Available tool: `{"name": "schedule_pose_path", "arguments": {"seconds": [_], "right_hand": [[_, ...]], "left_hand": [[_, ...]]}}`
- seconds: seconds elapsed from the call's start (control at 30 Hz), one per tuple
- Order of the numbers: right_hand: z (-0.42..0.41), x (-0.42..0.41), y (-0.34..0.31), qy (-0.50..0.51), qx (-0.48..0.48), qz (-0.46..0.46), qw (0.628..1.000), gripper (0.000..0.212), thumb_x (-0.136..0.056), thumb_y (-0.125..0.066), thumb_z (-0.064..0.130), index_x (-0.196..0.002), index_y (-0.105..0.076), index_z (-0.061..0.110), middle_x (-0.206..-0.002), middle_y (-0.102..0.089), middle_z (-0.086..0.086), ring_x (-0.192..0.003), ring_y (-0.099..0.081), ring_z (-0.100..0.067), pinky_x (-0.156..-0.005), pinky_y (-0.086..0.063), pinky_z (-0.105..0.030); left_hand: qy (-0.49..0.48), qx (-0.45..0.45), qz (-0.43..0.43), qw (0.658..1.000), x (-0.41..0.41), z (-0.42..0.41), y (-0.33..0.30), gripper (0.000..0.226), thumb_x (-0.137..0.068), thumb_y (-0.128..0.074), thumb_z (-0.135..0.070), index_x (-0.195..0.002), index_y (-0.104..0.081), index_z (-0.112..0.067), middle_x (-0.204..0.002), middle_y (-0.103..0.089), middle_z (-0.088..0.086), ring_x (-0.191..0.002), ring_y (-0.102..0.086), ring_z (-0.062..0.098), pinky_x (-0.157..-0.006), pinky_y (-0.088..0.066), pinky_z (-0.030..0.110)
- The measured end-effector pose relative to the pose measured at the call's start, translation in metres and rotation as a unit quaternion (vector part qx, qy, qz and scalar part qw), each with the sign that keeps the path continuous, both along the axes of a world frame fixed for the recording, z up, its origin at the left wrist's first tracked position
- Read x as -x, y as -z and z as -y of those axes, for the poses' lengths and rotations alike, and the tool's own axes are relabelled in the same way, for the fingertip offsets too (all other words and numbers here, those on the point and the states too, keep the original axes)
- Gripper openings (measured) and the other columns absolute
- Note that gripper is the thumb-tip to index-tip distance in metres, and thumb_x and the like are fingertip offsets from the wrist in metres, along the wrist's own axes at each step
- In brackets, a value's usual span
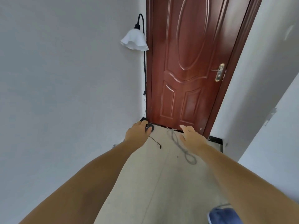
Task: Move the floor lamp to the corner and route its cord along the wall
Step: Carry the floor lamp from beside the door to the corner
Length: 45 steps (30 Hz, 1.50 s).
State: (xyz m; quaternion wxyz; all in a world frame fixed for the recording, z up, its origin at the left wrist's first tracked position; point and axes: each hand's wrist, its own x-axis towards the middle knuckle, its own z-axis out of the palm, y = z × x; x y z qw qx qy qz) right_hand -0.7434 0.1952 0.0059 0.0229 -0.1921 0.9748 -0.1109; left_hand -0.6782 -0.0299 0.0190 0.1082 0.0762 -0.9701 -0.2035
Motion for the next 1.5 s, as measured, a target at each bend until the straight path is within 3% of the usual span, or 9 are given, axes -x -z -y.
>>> {"name": "schedule_pose_path", "arguments": {"seconds": [0.27,0.53,0.83,0.97,1.2,1.37,1.5], "right_hand": [[0.016,0.182,0.016,-0.005,-0.024,0.024,0.999,0.052,-0.099,-0.026,0.038,-0.149,-0.020,0.022,-0.141,-0.038,-0.007,-0.111,-0.056,-0.031,-0.086,-0.046,-0.042],[0.054,0.401,-0.002,-0.085,-0.025,-0.007,0.996,0.051,-0.100,-0.029,0.039,-0.147,-0.023,0.022,-0.141,-0.039,-0.006,-0.111,-0.058,-0.032,-0.089,-0.049,-0.043],[0.139,0.589,0.018,-0.153,-0.018,0.000,0.988,0.050,-0.099,-0.029,0.040,-0.146,-0.025,0.022,-0.141,-0.040,-0.007,-0.104,-0.061,-0.028,-0.081,-0.051,-0.040],[0.180,0.672,0.025,-0.148,-0.003,0.004,0.989,0.051,-0.099,-0.029,0.040,-0.147,-0.023,0.023,-0.143,-0.039,-0.007,-0.110,-0.060,-0.027,-0.085,-0.051,-0.040],[0.220,0.799,0.049,-0.092,0.013,0.065,0.994,0.052,-0.099,-0.030,0.041,-0.147,-0.024,0.022,-0.146,-0.036,-0.006,-0.108,-0.063,-0.027,-0.080,-0.049,-0.037],[0.257,0.873,0.081,-0.105,0.007,0.109,0.988,0.054,-0.099,-0.031,0.043,-0.148,-0.024,0.022,-0.151,-0.034,-0.009,-0.118,-0.058,-0.028,-0.089,-0.048,-0.038],[0.301,0.927,0.108,-0.149,0.050,0.153,0.976,0.057,-0.098,-0.036,0.042,-0.149,-0.022,0.021,-0.149,-0.037,-0.011,-0.120,-0.055,-0.028,-0.095,-0.047,-0.039]], "left_hand": [[0.010,0.003,0.002,1.000,0.183,0.016,0.018,0.038,-0.098,-0.039,-0.035,-0.127,-0.050,-0.012,-0.117,-0.060,0.010,-0.108,-0.056,0.028,-0.086,-0.050,0.040],[-0.083,-0.020,-0.026,0.996,0.382,0.045,0.010,0.043,-0.097,-0.038,-0.041,-0.131,-0.047,-0.016,-0.125,-0.060,0.008,-0.111,-0.058,0.025,-0.091,-0.051,0.041],[-0.126,-0.011,-0.016,0.992,0.557,0.119,0.029,0.043,-0.097,-0.038,-0.043,-0.131,-0.048,-0.018,-0.128,-0.061,0.005,-0.111,-0.060,0.024,-0.089,-0.053,0.041],[-0.116,-0.013,-0.013,0.993,0.650,0.159,0.036,0.041,-0.097,-0.038,-0.043,-0.127,-0.051,-0.018,-0.123,-0.062,0.005,-0.106,-0.061,0.023,-0.085,-0.054,0.039],[-0.114,-0.043,0.044,0.992,0.784,0.210,0.046,0.042,-0.097,-0.038,-0.044,-0.126,-0.051,-0.016,-0.119,-0.062,0.006,-0.104,-0.061,0.025,-0.084,-0.052,0.039],[-0.149,-0.076,0.101,0.981,0.849,0.234,0.075,0.042,-0.096,-0.039,-0.044,-0.123,-0.056,-0.016,-0.123,-0.062,0.006,-0.107,-0.060,0.025,-0.088,-0.051,0.039],[-0.206,-0.101,0.137,0.964,0.894,0.259,0.101,0.040,-0.095,-0.041,-0.045,-0.110,-0.062,-0.014,-0.115,-0.066,0.006,-0.095,-0.060,0.021,-0.076,-0.044,0.031]]}}
